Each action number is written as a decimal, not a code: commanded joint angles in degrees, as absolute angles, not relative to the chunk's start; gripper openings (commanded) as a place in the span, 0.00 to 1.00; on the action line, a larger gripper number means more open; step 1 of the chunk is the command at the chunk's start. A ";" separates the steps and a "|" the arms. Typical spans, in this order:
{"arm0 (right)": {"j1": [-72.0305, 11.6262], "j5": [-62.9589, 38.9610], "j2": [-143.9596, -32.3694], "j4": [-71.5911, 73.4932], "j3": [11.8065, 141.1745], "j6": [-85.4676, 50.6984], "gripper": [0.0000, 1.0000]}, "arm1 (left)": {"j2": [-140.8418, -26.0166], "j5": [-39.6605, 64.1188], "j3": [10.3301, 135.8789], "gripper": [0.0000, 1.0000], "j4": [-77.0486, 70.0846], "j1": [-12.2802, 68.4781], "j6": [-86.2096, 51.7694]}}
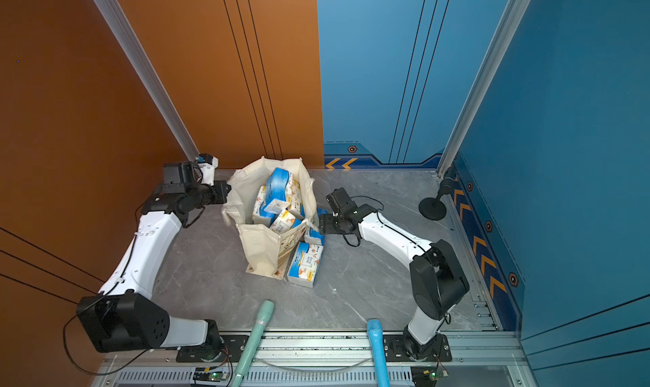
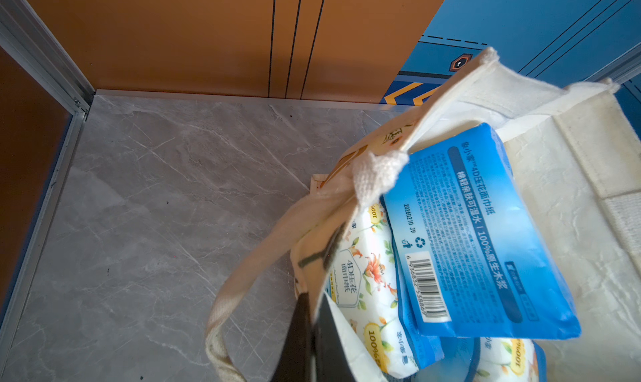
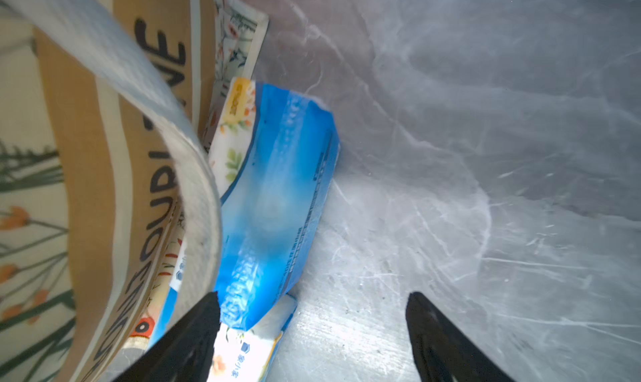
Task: Put tissues into the canvas bag
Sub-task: Pick up the pack of facial tissues from the center of the board.
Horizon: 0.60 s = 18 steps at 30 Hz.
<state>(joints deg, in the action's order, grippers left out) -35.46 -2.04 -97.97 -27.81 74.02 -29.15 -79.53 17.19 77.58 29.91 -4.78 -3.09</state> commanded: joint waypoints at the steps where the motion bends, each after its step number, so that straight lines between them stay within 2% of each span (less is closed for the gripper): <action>1: -35.07 -3.23 -99.74 -26.10 74.82 -32.13 0.87 | -79.59 18.04 77.07 0.00 29.68 -5.37 -4.00; 10: -37.67 -10.20 -103.32 -20.61 77.13 -32.87 0.93 | -79.72 18.45 77.02 0.00 29.62 -5.68 -4.23; 18: -38.54 -7.81 -108.92 -21.82 81.07 -34.16 1.00 | -79.69 18.56 77.08 0.00 29.67 -5.67 -4.31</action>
<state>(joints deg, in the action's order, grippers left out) -37.93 -8.71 -106.85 -22.26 78.70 -32.91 -79.53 17.23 77.58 29.91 -5.15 -3.60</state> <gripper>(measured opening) 0.995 0.046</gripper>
